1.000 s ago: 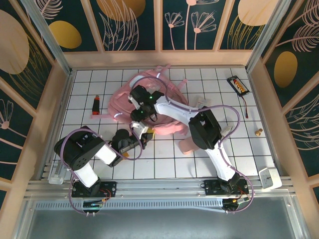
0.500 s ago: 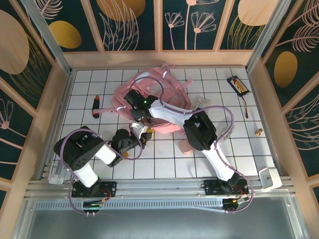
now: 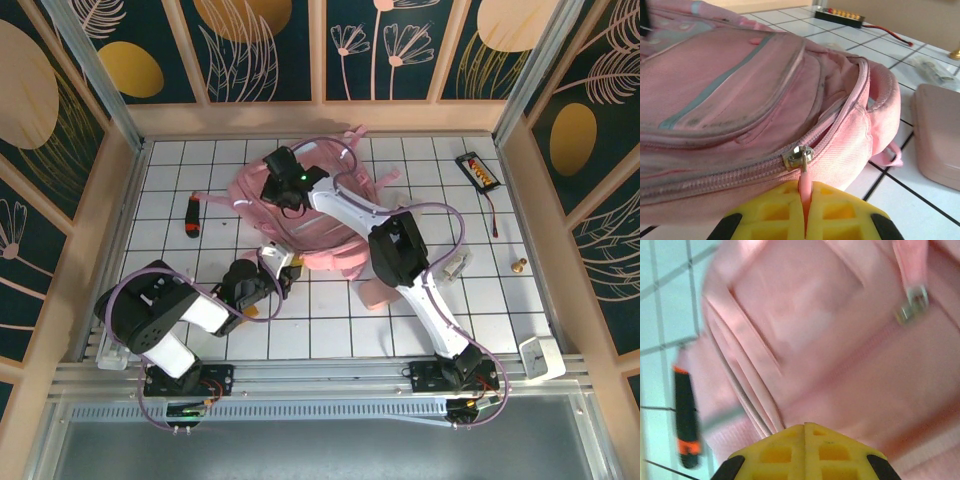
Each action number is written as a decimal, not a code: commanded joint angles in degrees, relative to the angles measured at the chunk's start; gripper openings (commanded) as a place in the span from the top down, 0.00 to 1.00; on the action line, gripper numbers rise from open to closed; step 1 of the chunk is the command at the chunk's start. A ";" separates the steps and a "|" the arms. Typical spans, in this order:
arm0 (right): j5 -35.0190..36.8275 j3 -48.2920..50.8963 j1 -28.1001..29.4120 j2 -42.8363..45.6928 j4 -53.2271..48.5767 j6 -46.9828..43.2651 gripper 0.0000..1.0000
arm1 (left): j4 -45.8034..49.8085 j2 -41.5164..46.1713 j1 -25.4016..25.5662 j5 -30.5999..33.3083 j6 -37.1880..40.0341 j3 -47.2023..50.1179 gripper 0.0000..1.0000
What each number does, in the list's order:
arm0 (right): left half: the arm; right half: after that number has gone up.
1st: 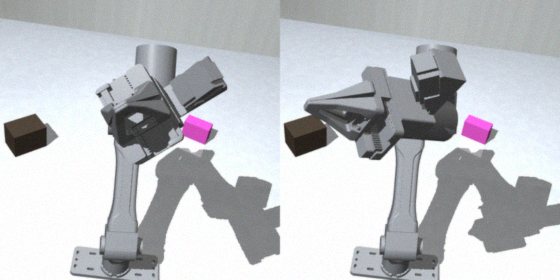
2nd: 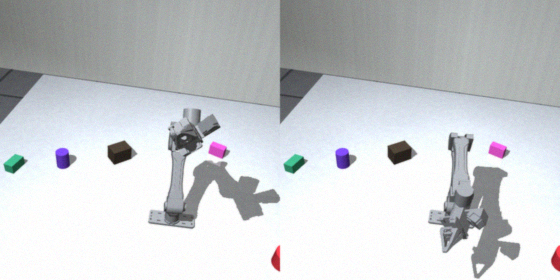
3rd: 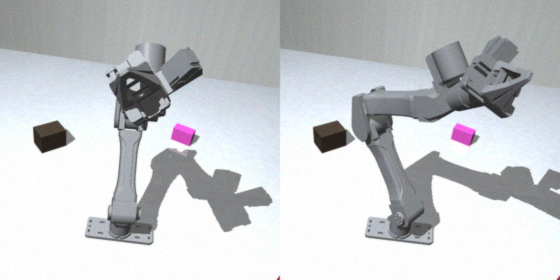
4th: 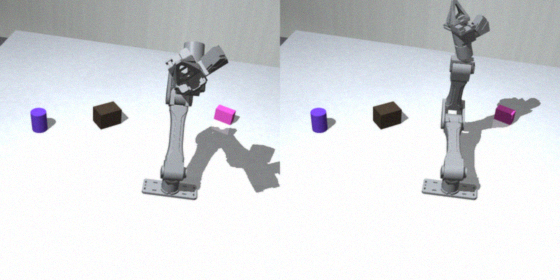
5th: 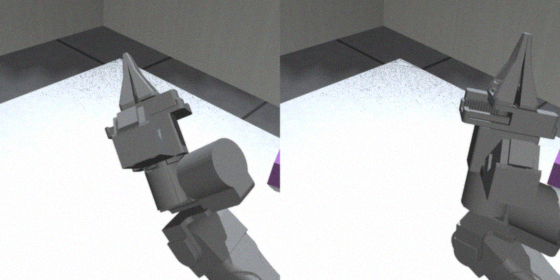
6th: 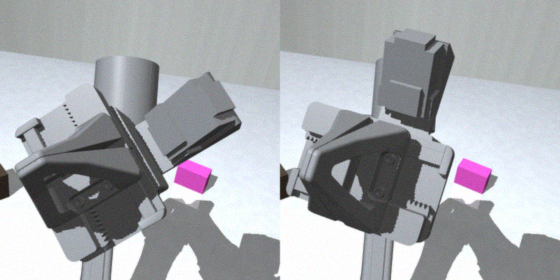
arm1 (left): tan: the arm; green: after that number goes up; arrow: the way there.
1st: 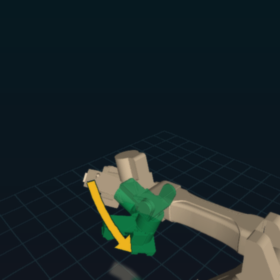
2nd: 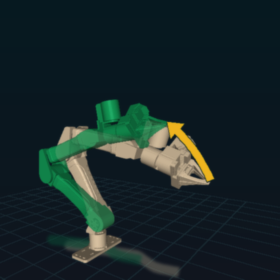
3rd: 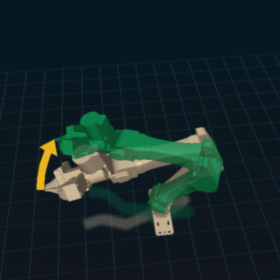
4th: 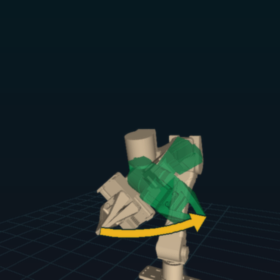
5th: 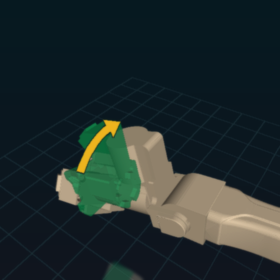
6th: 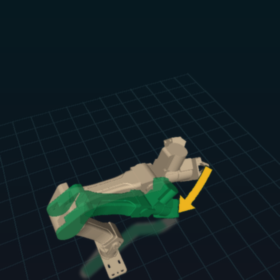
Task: Pack the student bag
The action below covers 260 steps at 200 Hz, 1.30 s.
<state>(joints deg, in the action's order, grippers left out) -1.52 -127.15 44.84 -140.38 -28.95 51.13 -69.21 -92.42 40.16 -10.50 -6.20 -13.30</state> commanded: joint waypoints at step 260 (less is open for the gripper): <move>-33.53 29.97 -30.83 15.94 -10.71 -42.28 0.58 | -10.24 0.71 0.35 1.89 -2.16 2.01 1.00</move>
<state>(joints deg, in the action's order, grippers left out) -31.38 -96.23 14.00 -122.02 -34.87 8.84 -76.25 -93.47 40.29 -9.15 -8.38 -10.72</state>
